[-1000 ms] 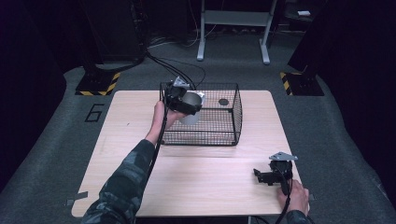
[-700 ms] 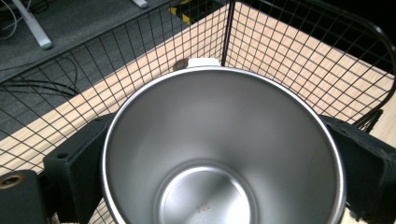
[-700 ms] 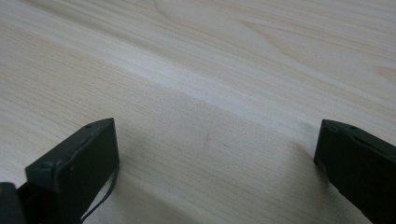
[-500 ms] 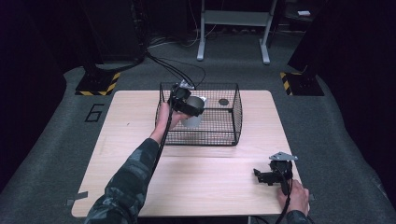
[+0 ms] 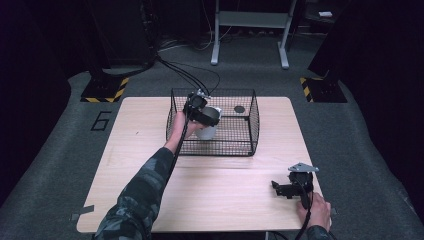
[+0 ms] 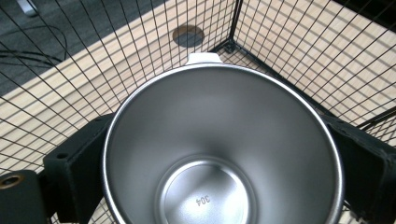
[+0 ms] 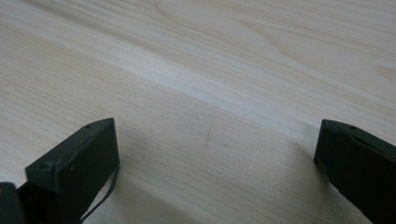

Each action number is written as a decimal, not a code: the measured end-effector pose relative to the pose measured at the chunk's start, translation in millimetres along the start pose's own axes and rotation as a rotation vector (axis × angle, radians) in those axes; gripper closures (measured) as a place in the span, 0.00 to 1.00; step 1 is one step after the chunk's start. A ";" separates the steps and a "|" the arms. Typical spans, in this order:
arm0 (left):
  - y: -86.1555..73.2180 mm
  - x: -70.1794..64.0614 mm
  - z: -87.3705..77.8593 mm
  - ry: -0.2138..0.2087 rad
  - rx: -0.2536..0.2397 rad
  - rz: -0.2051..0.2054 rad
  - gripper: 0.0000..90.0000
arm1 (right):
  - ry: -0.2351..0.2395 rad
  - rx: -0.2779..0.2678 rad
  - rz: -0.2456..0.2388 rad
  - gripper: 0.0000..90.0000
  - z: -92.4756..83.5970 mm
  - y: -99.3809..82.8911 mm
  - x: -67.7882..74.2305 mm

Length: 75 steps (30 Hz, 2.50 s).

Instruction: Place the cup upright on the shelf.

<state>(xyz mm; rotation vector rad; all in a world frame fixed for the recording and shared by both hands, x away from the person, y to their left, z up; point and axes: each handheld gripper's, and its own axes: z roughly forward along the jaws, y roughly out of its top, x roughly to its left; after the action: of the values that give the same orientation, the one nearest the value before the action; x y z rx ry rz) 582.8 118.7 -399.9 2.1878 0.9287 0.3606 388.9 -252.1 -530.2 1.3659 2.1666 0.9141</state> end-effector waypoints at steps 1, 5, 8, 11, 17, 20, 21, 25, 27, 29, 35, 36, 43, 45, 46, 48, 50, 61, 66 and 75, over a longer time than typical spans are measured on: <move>-0.2 0.0 2.0 0.003 0.000 -0.002 0.07 | 0.000 0.001 0.002 0.00 0.0 0.1 0.1; -0.8 1.0 8.2 0.005 0.015 -0.007 0.07 | 0.000 0.001 0.004 0.00 -0.1 0.1 0.3; -1.5 1.9 12.7 0.006 0.023 -0.013 0.07 | 0.000 0.001 0.002 0.00 0.0 0.0 0.1; -1.9 2.6 16.6 0.008 0.026 -0.014 0.07 | 0.000 0.000 -0.001 0.00 0.0 0.0 -0.1; -3.0 2.8 24.7 0.009 0.042 -0.015 0.07 | 0.000 0.000 0.000 0.00 0.0 0.0 0.0; -3.0 2.2 27.7 0.008 0.052 -0.014 0.06 | 0.000 0.000 -0.001 0.00 0.0 0.0 -0.1; -2.8 2.0 28.3 0.007 0.053 -0.013 0.06 | 0.000 0.000 -0.001 0.00 0.0 0.0 -0.1; -2.2 0.9 30.9 0.013 0.065 -0.002 0.06 | 0.000 -0.002 0.005 0.00 0.1 0.1 0.3; -2.1 2.3 31.6 0.012 0.083 0.009 0.06 | 0.000 -0.002 0.004 0.00 0.1 0.1 0.3; -2.7 2.4 33.0 0.010 0.082 0.000 0.06 | 0.000 -0.002 0.004 0.00 0.1 0.1 0.2; -2.5 1.4 33.3 0.017 0.090 -0.001 0.06 | 0.000 -0.002 0.004 0.00 0.1 0.1 0.3; -2.9 1.8 33.1 0.012 0.094 -0.003 0.06 | 0.000 -0.002 0.005 0.00 0.1 0.1 0.3; -7.3 2.6 28.8 0.004 0.117 -0.005 0.06 | 0.000 -0.002 0.005 0.00 0.1 0.1 0.3; -10.2 2.4 27.1 0.003 0.128 0.009 0.06 | 0.001 0.000 -0.001 0.00 0.0 0.0 0.0; -11.3 1.6 26.9 0.004 0.126 0.004 0.06 | 0.000 0.000 -0.001 0.00 0.0 0.0 0.0; -13.9 1.0 24.9 0.005 0.114 0.000 0.06 | 0.000 0.000 -0.001 0.00 0.0 0.0 0.0; -15.7 0.5 23.9 0.001 0.107 0.003 0.06 | 0.000 0.000 -0.001 0.00 0.0 0.0 0.0; -18.1 2.7 13.0 -0.016 0.051 -0.043 0.00 | 0.001 0.000 -0.001 0.00 -0.1 -0.1 -0.1; -16.8 2.3 -2.0 -0.025 0.018 -0.040 0.00 | 0.001 0.000 -0.001 0.00 -0.1 -0.1 -0.1; -20.6 -11.5 -39.3 -0.030 -0.019 0.027 0.00 | 0.001 0.000 -0.001 0.00 -0.1 -0.1 -0.1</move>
<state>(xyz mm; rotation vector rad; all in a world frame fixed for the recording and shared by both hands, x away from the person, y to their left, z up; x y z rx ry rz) 544.7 140.5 -386.8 2.1841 0.8773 0.3472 388.9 -252.2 -530.2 1.3640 2.1681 0.9144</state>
